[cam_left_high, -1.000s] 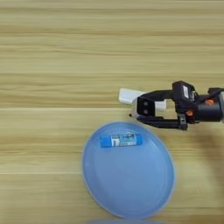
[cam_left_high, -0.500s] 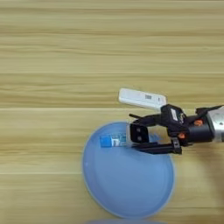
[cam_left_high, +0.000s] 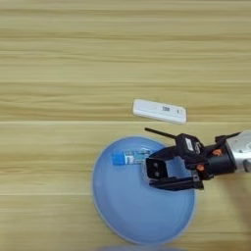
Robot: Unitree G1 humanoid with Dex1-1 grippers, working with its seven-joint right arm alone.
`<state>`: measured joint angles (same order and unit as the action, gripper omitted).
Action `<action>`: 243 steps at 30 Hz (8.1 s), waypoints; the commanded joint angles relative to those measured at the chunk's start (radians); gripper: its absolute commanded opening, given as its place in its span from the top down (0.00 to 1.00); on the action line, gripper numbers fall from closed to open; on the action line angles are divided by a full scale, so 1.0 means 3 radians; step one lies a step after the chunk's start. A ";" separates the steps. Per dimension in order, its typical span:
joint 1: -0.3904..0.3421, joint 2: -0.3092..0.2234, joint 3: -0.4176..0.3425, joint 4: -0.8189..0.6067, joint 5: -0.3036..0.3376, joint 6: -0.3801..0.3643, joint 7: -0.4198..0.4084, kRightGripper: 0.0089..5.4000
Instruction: Move the objects on the table
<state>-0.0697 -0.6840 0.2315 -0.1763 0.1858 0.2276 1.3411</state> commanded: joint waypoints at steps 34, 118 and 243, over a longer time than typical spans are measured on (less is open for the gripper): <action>-0.0241 0.0040 0.0150 0.0462 -0.0303 -0.0380 -0.0167 0.54; -0.2605 0.0598 -0.0369 0.4432 -0.0961 -0.1456 -0.0814 0.05; -0.0018 -0.0315 -0.0422 0.0037 0.0181 -0.0409 0.0399 0.46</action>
<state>-0.0480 -0.7311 0.1267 -0.1417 0.2360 0.1240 1.4870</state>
